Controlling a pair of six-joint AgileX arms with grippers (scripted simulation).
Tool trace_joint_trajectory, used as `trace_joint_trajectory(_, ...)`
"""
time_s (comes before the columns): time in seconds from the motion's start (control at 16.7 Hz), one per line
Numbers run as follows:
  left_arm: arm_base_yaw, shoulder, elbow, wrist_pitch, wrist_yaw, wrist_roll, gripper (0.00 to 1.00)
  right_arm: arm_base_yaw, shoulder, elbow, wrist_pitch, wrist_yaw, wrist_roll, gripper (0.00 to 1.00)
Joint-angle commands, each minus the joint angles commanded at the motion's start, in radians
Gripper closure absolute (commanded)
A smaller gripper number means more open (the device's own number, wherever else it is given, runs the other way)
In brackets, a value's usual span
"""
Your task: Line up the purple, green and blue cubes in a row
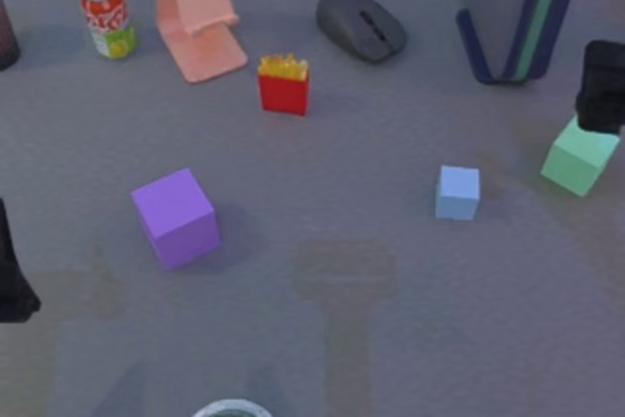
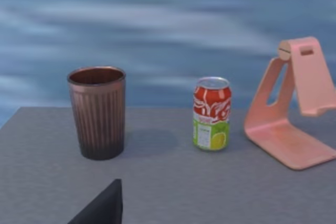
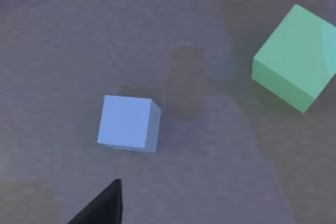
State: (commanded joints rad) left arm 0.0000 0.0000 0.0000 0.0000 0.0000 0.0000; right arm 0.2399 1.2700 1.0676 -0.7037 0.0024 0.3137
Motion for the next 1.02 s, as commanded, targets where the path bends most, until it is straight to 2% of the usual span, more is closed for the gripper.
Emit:
trace_joint_trajectory(0.24, 0.000, 0.000, 0.000, 0.000, 0.000, 0.000, 0.00, 0.075, 0.401, 0.327, -0.227, 0.002, 0.100, 0.00)
trace_joint_trajectory(0.54, 0.000, 0.000, 0.000, 0.000, 0.000, 0.000, 0.00, 0.148, 0.782, 0.663, -0.438, 0.002, 0.198, 0.00)
trace_joint_trajectory(0.78, 0.000, 0.000, 0.000, 0.000, 0.000, 0.000, 0.00, 0.180, 0.947, 0.818, -0.525, 0.001, 0.243, 0.00)
trace_joint_trajectory(1.02, 0.000, 0.000, 0.000, 0.000, 0.000, 0.000, 0.00, 0.185, 0.971, 0.845, -0.538, 0.001, 0.250, 0.00)
